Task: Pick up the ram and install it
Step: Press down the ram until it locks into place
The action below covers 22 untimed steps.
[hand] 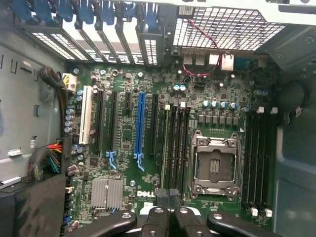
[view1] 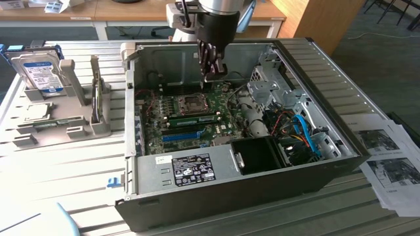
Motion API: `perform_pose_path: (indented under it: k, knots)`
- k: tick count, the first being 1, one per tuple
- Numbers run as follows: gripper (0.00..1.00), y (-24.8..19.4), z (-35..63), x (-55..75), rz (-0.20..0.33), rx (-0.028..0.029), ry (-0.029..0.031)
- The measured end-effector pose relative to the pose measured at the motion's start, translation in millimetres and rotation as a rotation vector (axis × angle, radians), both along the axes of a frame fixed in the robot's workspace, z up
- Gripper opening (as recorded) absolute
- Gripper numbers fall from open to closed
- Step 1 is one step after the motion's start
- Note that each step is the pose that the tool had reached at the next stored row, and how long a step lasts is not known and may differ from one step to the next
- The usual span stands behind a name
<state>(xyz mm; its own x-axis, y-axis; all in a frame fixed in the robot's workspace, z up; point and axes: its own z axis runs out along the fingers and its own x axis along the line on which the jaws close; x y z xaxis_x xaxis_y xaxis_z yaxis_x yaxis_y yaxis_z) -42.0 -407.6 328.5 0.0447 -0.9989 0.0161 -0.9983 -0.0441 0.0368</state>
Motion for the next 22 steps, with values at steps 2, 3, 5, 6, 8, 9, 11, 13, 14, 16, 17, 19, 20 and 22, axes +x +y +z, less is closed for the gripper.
perform_pose_path:
  k: [2,3,5,6,8,9,11,13,14,16,17,19,20,22]
  knots:
    - [0.09,0.0,2.0,0.0,0.000,-0.0002,0.0000]
    - [0.09,0.0,2.6,0.0,0.000,-0.0002,-0.0001]
    - [0.09,0.0,2.7,0.0,0.000,0.0000,-0.0001]
    - [0.09,0.0,2.7,0.0,0.000,0.0001,-0.0002]
    - [0.09,0.0,2.9,0.0,0.000,-0.0002,0.0000]
    - [0.09,0.0,3.4,0.0,0.000,-0.0005,0.0001]
    - [0.09,0.0,4.6,0.0,0.000,-0.0003,0.0000]
    - [0.09,0.0,5.0,0.0,0.000,0.0000,-0.0001]
    - [0.09,0.0,5.0,0.0,0.000,0.0001,-0.0002]
    - [0.09,0.0,5.1,0.0,0.000,-0.0002,0.0000]
    - [0.09,0.0,5.1,0.0,0.000,-0.0002,0.0000]
    - [0.09,0.0,5.1,0.0,0.000,-0.0002,0.0000]
    - [0.09,0.0,5.1,0.0,0.000,-0.0002,0.0000]
    - [0.09,0.0,5.1,0.0,0.000,-0.0002,-0.0001]
